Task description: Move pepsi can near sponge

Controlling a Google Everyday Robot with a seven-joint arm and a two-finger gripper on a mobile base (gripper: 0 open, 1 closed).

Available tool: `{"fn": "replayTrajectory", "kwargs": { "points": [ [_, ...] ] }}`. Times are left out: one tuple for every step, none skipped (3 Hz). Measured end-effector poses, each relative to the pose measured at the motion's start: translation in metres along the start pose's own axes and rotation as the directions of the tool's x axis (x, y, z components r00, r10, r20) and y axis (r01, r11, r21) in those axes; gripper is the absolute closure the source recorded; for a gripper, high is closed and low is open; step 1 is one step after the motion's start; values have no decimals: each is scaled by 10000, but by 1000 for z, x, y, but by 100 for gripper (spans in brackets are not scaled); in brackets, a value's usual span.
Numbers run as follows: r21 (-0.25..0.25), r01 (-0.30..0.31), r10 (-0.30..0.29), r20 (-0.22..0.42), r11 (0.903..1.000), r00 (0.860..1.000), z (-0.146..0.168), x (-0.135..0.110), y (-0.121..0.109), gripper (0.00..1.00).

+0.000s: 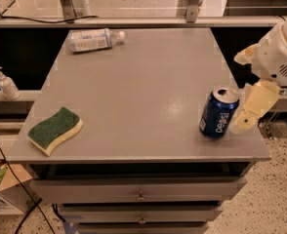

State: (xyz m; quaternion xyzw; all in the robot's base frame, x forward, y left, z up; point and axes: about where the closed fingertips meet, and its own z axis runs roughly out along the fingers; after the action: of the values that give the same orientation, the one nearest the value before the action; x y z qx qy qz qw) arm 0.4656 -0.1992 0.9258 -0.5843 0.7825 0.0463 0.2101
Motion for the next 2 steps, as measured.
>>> {"fn": "replayTrajectory", "kwargs": {
  "points": [
    [-348, -457, 468, 292, 9983, 9985, 29, 4, -1, 15],
    [-461, -939, 964, 544, 9945, 9939, 42, 3, -1, 38]
  ]
}}
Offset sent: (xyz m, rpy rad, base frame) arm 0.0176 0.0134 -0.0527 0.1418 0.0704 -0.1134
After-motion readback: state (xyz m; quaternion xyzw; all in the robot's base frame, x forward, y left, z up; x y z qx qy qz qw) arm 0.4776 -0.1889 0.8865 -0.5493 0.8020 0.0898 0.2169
